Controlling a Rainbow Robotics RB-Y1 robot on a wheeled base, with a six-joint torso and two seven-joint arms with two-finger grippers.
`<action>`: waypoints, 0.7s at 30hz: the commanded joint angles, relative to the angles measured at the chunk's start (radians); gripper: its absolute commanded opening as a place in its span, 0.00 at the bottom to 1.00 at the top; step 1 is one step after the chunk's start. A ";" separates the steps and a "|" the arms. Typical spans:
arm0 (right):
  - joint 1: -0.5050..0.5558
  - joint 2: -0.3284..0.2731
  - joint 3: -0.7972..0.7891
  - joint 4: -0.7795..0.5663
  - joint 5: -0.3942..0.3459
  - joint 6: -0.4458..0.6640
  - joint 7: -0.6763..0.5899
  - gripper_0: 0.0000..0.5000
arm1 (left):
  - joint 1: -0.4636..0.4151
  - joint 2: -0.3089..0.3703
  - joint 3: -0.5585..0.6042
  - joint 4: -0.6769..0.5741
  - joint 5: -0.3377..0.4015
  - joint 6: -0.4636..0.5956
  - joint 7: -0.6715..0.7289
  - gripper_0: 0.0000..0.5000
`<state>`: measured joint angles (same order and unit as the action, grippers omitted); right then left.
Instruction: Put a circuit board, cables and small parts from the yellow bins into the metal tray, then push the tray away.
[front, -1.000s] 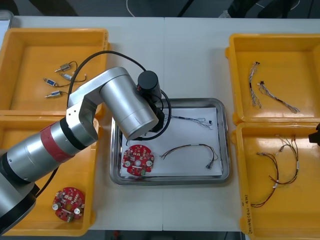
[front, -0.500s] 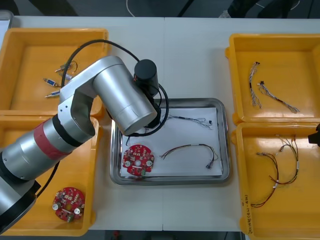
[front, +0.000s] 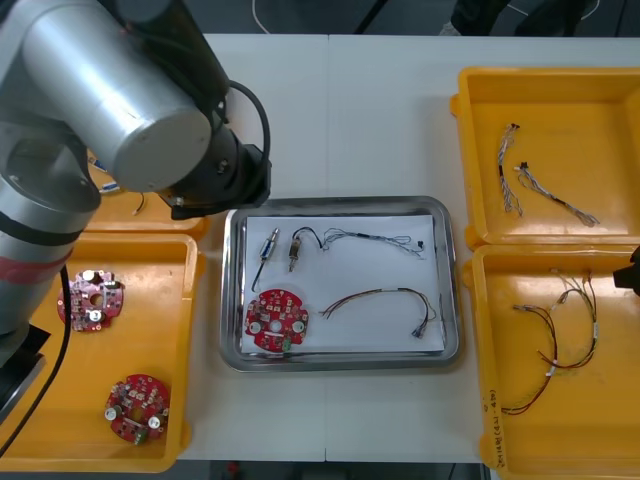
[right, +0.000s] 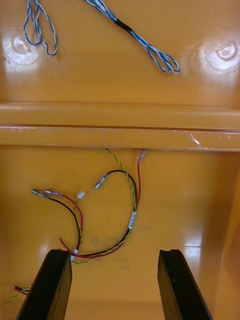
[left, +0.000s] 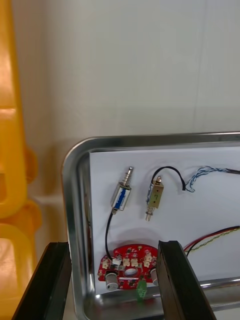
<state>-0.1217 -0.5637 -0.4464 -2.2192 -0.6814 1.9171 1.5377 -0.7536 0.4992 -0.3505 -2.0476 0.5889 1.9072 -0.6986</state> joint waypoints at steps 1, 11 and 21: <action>0.016 0.005 -0.020 -0.045 -0.017 0.003 -0.028 1.00 | 0.057 0.090 0.137 -0.089 0.052 0.013 -0.114 1.00; -0.007 -0.019 0.051 -0.099 -0.035 0.003 -0.027 1.00 | 0.148 0.219 0.375 -0.098 0.189 0.013 -0.285 1.00; -0.082 -0.041 0.166 -0.102 -0.078 0.003 -0.027 1.00 | 0.275 0.325 0.496 -0.098 0.247 0.013 -0.358 1.00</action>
<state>-0.1544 -0.5680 -0.3290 -2.2886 -0.7431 1.9171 1.5377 -0.5271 0.7620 0.0916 -2.1142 0.8141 1.9130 -1.0316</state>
